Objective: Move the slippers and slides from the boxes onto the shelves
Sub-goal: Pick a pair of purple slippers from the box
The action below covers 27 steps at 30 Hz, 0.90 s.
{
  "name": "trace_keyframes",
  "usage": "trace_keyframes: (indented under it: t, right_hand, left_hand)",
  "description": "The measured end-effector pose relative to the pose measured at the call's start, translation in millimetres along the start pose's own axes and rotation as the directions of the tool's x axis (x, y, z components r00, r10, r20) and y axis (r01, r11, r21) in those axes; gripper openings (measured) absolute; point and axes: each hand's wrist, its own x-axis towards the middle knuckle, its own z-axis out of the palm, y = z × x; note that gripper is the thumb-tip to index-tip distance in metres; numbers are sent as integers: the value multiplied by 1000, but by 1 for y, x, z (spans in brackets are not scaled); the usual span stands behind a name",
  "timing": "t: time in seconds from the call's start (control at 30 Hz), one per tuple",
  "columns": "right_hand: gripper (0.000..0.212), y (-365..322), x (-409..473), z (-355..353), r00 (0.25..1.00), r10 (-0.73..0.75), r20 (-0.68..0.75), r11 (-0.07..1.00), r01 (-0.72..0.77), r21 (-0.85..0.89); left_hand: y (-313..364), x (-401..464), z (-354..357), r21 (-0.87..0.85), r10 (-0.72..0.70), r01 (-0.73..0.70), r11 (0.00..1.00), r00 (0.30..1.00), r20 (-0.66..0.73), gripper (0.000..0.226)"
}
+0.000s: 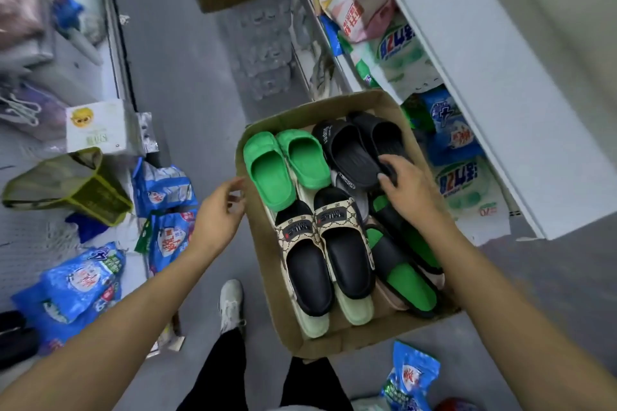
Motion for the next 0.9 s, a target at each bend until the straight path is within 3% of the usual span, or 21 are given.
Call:
trace_keyframes:
  t: [0.13,0.37,0.63,0.9]
  right_hand:
    - [36,-82,-16,1,996,-77,-36,985,81,151]
    - [36,-220,-33,-4,985,-138,-102,932,164,324]
    - [35,-321,-14,-15,967,-185,-173,893,239,380]
    - [41,-332,63,-26,962,-204,-179,899,257,354]
  left_hand:
    - [24,9,-45,-80,237,-231,970,969,73,42]
    - [53,27,-143,-174,552,-537,826,832,54,40]
    - [68,59,-231,-166,669,-658,735,743,19,36]
    - [93,138,-249,-173,685,-670,722,726,50,37]
